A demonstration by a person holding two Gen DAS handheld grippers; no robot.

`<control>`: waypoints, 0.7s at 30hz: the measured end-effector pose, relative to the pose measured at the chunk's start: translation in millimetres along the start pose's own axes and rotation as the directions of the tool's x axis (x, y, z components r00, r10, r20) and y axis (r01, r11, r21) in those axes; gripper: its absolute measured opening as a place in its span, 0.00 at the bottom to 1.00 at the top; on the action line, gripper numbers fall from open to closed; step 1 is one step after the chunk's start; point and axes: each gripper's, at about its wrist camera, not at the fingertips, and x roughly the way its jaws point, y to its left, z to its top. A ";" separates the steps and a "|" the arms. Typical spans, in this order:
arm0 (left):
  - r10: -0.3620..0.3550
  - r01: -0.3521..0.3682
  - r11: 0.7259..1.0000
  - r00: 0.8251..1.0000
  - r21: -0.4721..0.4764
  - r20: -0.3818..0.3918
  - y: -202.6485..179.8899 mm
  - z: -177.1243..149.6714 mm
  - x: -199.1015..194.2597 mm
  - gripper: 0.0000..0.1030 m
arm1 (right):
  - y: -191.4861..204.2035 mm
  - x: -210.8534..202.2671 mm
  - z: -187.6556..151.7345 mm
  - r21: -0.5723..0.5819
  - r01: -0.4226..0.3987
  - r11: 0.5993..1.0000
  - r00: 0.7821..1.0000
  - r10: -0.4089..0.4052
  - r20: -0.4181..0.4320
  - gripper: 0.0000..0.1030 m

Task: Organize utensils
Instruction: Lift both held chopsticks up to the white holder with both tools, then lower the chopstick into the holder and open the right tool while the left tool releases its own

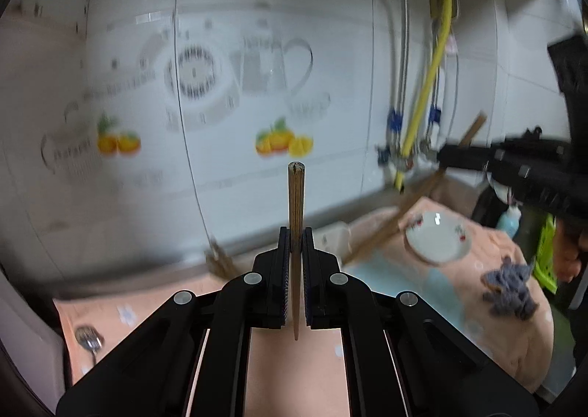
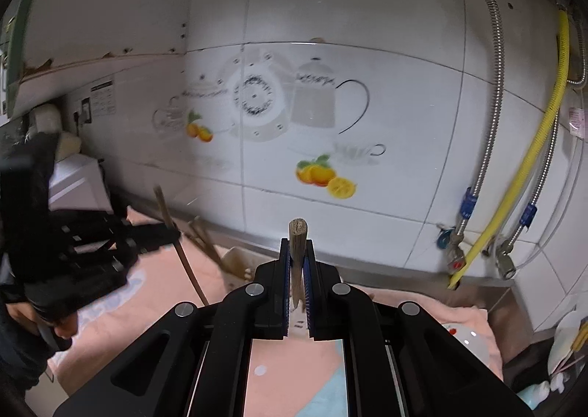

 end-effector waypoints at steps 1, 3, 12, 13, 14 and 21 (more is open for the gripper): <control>0.004 -0.004 1.000 1.000 0.000 0.012 1.2 6.8 -0.4 0.05 | -2.1 1.5 1.3 0.002 0.007 1.000 1.000 -0.007 0.001 0.06; 0.022 -0.022 1.000 0.999 -0.003 0.037 5.2 21.9 0.7 0.05 | -7.3 8.0 4.6 0.008 0.022 1.000 1.000 -0.022 -0.003 0.06; 0.071 -0.068 0.997 0.995 -0.045 0.070 24.5 49.9 28.4 0.05 | -25.0 49.5 -2.8 0.021 0.058 0.998 0.996 -0.056 -0.072 0.06; 0.074 -0.071 0.996 0.995 -0.051 0.065 26.3 49.1 34.0 0.05 | -27.0 54.6 -5.0 0.024 0.059 0.998 0.995 -0.057 -0.082 0.06; 0.074 -0.071 0.996 0.995 -0.056 0.061 27.7 47.3 36.9 0.05 | -28.1 58.0 -6.7 0.026 0.058 0.998 0.995 -0.056 -0.088 0.06; 0.071 -0.072 0.993 0.997 -0.089 -0.022 40.7 25.3 71.4 0.05 | -33.1 82.6 -21.4 0.041 0.042 0.998 0.990 -0.036 -0.137 0.06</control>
